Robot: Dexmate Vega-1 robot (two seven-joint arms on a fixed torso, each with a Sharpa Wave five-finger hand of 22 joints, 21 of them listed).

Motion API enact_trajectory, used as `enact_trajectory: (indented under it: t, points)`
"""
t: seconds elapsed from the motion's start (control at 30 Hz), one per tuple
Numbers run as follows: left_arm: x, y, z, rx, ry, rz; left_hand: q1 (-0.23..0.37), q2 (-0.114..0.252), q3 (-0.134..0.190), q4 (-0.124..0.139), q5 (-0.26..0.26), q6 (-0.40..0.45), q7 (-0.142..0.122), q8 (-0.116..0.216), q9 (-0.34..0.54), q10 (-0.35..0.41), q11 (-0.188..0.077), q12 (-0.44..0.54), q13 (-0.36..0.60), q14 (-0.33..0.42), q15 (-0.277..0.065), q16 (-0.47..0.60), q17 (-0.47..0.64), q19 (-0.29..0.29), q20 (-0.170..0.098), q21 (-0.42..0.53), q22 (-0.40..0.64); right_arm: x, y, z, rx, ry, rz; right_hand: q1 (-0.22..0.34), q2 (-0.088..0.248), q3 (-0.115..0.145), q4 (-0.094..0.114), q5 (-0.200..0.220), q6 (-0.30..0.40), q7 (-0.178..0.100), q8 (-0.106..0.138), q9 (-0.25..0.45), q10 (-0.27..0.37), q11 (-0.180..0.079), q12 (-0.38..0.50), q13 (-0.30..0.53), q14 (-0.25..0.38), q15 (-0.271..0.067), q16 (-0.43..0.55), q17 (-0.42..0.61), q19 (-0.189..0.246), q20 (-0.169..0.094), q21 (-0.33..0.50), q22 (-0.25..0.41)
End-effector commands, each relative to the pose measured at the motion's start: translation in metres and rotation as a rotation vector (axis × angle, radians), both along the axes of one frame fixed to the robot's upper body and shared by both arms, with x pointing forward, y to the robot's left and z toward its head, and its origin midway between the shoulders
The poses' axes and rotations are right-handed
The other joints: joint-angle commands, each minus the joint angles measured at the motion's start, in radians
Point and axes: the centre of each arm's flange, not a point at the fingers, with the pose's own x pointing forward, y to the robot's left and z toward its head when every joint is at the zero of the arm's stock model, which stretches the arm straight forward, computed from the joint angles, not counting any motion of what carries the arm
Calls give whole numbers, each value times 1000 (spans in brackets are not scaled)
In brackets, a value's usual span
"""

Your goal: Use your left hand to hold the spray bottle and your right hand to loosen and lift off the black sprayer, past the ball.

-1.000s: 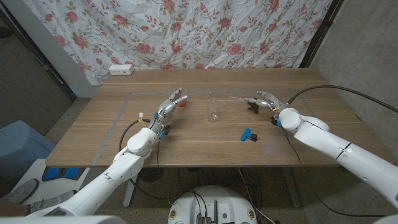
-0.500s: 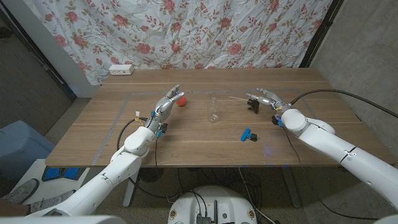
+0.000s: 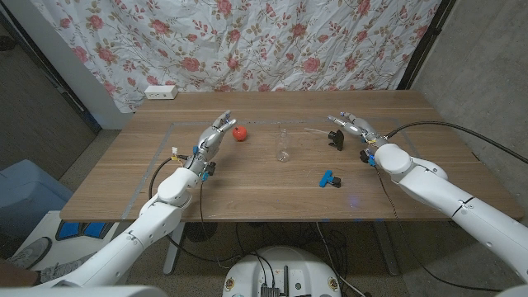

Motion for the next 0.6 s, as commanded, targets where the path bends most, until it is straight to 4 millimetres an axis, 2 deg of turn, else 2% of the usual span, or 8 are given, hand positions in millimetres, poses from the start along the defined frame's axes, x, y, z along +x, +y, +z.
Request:
enact_trajectory:
  t: [0.03, 0.33, 0.6]
  points:
    - [12, 14, 7, -23, -8, -9, -13, 3, 4, 8, 1, 5, -1, 1, 2, 10, -3, 0, 1, 5, 2, 8, 3, 7, -4, 3, 1, 8, -11, 2, 126, -41, 70, -6, 9, 0, 8, 4, 9, -2, 3, 1, 13, -9, 8, -2, 10, -19, 7, -4, 8, -14, 4, 2]
    - [24, 20, 4, -36, -14, -16, -28, 15, 3, 13, 2, 11, -1, 2, 2, 14, -1, 0, 1, 10, 6, 7, 2, 5, -9, 1, 1, 17, -7, 1, 216, -78, 110, -23, 13, -6, 11, -4, 29, -7, 7, 0, 46, -18, 13, -6, 50, -45, 17, -19, 30, -44, 8, 1]
    - [33, 22, 2, -83, -7, -14, -60, 34, -1, 29, 4, 20, 0, 2, 1, 16, 0, -1, 1, 16, 3, 9, 5, 9, -6, 1, 1, 22, -4, -3, 312, -95, 147, -53, 21, -14, 25, -13, 33, -5, 6, 0, 59, -23, 12, -8, 85, -60, 27, -26, 33, -46, 6, 1]
